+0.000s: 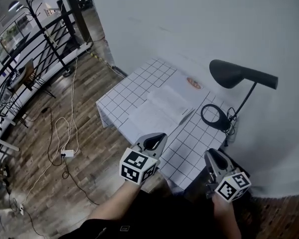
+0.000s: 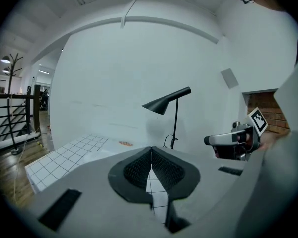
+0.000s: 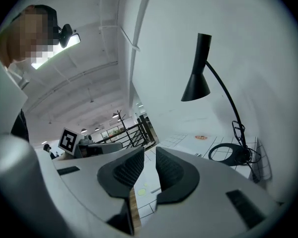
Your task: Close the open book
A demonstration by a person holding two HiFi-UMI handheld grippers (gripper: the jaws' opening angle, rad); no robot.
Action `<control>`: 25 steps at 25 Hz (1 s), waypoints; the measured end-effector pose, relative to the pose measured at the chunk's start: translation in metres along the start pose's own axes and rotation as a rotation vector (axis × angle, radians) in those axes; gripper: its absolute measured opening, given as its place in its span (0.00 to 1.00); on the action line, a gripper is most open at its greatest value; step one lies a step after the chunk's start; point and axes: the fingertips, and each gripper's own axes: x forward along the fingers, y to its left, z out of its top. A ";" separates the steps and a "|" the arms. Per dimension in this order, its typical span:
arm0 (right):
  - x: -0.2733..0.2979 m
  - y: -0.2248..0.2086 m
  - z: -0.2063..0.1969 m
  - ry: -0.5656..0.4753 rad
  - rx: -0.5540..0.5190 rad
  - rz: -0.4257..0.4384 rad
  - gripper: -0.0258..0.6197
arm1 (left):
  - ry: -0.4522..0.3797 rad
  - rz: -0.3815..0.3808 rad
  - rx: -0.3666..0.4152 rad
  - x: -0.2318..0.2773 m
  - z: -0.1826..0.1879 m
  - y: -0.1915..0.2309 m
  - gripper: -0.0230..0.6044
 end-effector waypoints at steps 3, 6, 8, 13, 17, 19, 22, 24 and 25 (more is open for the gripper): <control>0.005 -0.027 0.006 0.033 -0.002 0.040 0.15 | 0.017 0.021 0.015 0.022 0.003 -0.016 0.06; 0.021 -0.040 0.009 0.050 0.007 0.078 0.15 | 0.037 0.050 0.006 0.032 0.003 -0.017 0.06; 0.036 -0.039 0.008 0.060 0.010 0.105 0.15 | 0.041 0.067 -0.005 0.033 0.002 -0.008 0.06; 0.083 -0.028 -0.002 0.104 -0.011 0.118 0.15 | 0.015 0.093 -0.009 0.026 0.001 0.025 0.06; 0.115 -0.015 -0.012 0.151 -0.063 0.110 0.15 | 0.004 0.121 -0.046 0.020 -0.009 0.060 0.06; 0.125 -0.012 -0.019 0.181 -0.076 0.105 0.16 | 0.004 0.136 -0.058 0.016 -0.016 0.073 0.06; 0.135 -0.015 -0.029 0.223 -0.062 0.092 0.18 | 0.016 0.164 -0.099 0.011 -0.031 0.088 0.06; 0.140 -0.019 -0.032 0.243 -0.063 0.095 0.19 | 0.023 0.180 -0.125 0.012 -0.035 0.094 0.06; 0.144 -0.022 -0.032 0.249 -0.067 0.098 0.20 | 0.025 0.187 -0.130 0.013 -0.035 0.096 0.06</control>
